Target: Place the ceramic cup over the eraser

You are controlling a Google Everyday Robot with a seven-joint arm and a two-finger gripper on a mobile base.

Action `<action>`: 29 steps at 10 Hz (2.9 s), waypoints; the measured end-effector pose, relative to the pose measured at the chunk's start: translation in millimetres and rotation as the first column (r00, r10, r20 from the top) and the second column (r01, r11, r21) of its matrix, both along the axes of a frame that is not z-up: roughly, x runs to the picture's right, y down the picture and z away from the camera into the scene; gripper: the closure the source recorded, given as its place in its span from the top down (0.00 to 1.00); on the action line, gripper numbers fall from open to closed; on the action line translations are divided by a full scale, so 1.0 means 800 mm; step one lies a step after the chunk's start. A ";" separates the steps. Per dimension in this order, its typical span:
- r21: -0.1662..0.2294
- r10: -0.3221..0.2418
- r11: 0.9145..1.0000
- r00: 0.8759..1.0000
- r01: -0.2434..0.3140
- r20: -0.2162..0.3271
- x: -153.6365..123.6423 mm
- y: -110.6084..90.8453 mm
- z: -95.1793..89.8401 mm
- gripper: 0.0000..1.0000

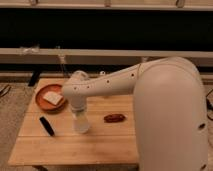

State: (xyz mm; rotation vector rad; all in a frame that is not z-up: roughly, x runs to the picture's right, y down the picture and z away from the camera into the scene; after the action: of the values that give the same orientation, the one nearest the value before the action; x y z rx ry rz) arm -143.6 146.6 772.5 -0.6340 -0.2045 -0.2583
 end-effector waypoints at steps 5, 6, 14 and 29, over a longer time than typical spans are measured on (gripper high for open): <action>0.012 0.022 1.000 1.000 -0.022 0.013 0.005 -0.027 -0.020 0.00; 0.027 0.025 0.999 0.999 -0.026 0.028 0.004 -0.043 -0.036 0.00; 0.164 -0.116 0.983 0.966 0.079 0.231 -0.059 -0.118 -0.187 0.00; 0.177 -0.359 0.933 0.831 0.313 0.425 -0.170 -0.076 -0.167 0.00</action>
State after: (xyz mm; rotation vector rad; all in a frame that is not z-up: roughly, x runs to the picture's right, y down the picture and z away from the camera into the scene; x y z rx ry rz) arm -279.8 85.6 638.6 -0.4991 -0.5270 -0.7595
